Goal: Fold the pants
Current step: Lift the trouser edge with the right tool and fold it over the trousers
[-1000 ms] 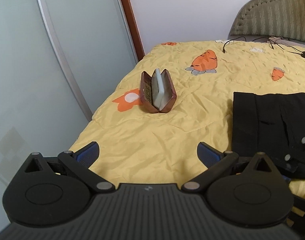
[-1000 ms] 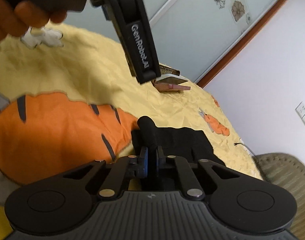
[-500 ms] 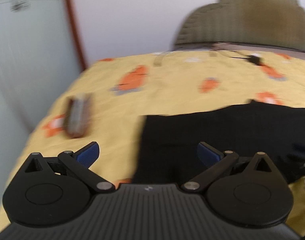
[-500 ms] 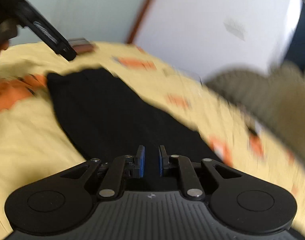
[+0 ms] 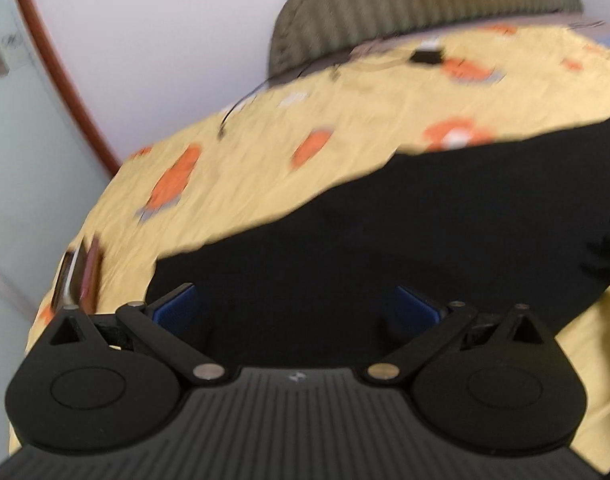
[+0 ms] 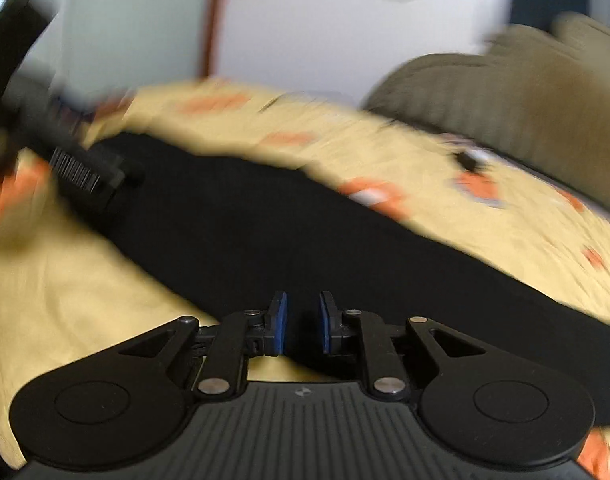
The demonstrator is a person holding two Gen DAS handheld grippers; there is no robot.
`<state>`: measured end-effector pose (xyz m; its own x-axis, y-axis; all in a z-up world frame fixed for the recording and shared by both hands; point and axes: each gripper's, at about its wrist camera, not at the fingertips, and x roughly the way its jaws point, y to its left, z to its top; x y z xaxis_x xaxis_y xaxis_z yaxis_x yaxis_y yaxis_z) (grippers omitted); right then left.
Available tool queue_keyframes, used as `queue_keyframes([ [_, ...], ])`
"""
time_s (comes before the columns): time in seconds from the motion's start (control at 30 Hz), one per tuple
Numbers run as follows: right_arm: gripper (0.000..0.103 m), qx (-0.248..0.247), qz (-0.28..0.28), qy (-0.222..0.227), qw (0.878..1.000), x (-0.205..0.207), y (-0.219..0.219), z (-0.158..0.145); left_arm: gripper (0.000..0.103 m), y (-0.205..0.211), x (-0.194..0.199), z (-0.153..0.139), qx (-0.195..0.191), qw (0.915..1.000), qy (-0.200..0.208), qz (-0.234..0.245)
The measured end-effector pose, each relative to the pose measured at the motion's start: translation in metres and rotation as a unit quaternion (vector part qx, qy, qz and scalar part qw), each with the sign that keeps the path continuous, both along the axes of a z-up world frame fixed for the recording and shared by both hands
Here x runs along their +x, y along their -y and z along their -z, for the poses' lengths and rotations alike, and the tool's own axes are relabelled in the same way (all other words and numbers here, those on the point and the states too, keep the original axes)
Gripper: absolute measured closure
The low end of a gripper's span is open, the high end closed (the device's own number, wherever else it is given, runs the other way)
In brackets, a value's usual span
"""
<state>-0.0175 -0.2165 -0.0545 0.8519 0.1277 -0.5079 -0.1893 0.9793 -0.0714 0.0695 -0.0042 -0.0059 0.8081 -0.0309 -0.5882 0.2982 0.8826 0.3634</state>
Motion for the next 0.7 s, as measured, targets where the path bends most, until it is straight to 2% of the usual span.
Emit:
queue_keyframes([
  [0.07,0.077,0.062,0.076,0.03,0.995,-0.018,0.052,-0.01,0.0,0.03,-0.003,-0.008,-0.008,0.9996,0.002,0.029],
  [0.13,0.052,0.121,0.17,0.059,0.976,-0.041,0.116,-0.014,0.0,0.062,-0.005,-0.011,-0.021,0.9981,-0.003,0.058],
  [0.2,0.042,0.17,0.265,0.072,0.947,-0.063,0.181,-0.011,0.0,0.092,-0.008,-0.011,-0.034,0.9958,-0.011,0.084],
  [0.3,0.042,0.255,0.358,0.076,0.895,-0.095,0.267,0.003,0.0,0.136,-0.013,-0.006,-0.038,0.9926,-0.018,0.114],
  [0.4,0.042,0.373,0.396,0.067,0.836,-0.112,0.329,0.026,0.0,0.176,-0.019,-0.002,-0.029,0.9898,-0.016,0.139],
  [0.47,0.042,0.424,0.401,0.067,0.809,-0.116,0.35,0.039,0.0,0.197,-0.022,0.004,-0.019,0.9885,-0.013,0.149],
  [0.5,0.042,0.435,0.403,0.07,0.802,-0.113,0.355,0.042,0.0,0.206,-0.024,0.006,-0.015,0.9876,-0.014,0.156],
  [0.57,0.042,0.449,0.396,0.07,0.798,-0.111,0.362,0.049,0.0,0.22,-0.025,0.011,-0.008,0.9865,-0.012,0.163],
  [0.63,0.042,0.468,0.4,0.068,0.785,-0.105,0.368,0.055,0.0,0.235,-0.028,0.014,-0.003,0.9852,-0.013,0.171],
  [0.7,0.043,0.477,0.403,0.075,0.777,-0.106,0.371,0.058,0.0,0.248,-0.028,0.016,-0.004,0.9848,-0.013,0.173],
])
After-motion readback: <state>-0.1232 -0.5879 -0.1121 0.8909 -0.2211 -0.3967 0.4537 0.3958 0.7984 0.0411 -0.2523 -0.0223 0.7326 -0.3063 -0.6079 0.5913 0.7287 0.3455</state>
